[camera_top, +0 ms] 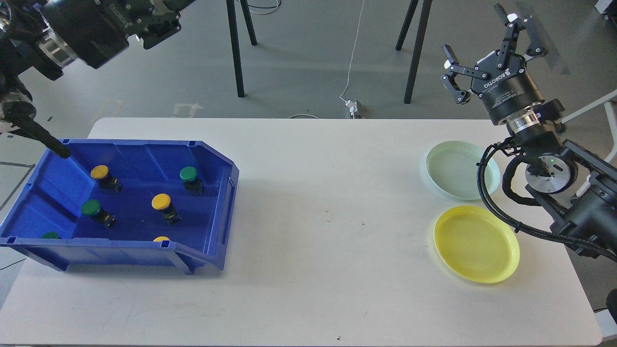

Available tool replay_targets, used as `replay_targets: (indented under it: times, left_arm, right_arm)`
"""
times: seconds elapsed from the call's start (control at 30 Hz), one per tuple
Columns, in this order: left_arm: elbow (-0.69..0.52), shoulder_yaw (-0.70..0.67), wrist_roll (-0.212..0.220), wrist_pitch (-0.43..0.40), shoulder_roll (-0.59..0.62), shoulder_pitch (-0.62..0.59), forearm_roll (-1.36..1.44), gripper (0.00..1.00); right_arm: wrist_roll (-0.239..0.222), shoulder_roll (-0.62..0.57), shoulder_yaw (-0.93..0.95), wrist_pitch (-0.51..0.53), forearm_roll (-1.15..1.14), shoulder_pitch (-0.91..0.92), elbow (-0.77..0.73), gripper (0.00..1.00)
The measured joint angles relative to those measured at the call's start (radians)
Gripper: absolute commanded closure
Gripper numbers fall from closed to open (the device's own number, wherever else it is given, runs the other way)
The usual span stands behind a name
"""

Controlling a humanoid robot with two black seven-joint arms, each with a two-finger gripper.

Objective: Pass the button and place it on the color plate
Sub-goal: 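Move the left gripper over the blue bin toward a yellow button, then lower the left gripper into the bin and grasp a yellow button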

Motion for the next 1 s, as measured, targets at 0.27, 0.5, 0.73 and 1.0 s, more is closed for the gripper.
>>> replay_targets:
  times: [0.27,0.5,0.73,1.0]
  left_arm:
    - [-0.086,0.388,0.0,0.0,0.071,-0.17,0.519,0.0]
    - [0.013,0.516,0.0,0.001,0.064,-0.16,0.773,0.01]
    - [0.155,0.552,0.0,0.001,-0.02,-0.079,0.857,0.01]
    - [0.289,0.554,0.0,0.001,-0.106,-0.043,0.869,0.01]
  right_arm:
    - [0.0,-0.01,0.001,0.0,0.0,-0.033,0.001,0.01]
    - [0.0,-0.022,0.01,0.0,0.0,-0.052,-0.003,0.01]
    - [0.0,-0.022,0.01,0.0,0.0,-0.053,-0.003,0.01]
    - [0.0,-0.023,0.01,0.0,0.0,-0.054,-0.003,0.01]
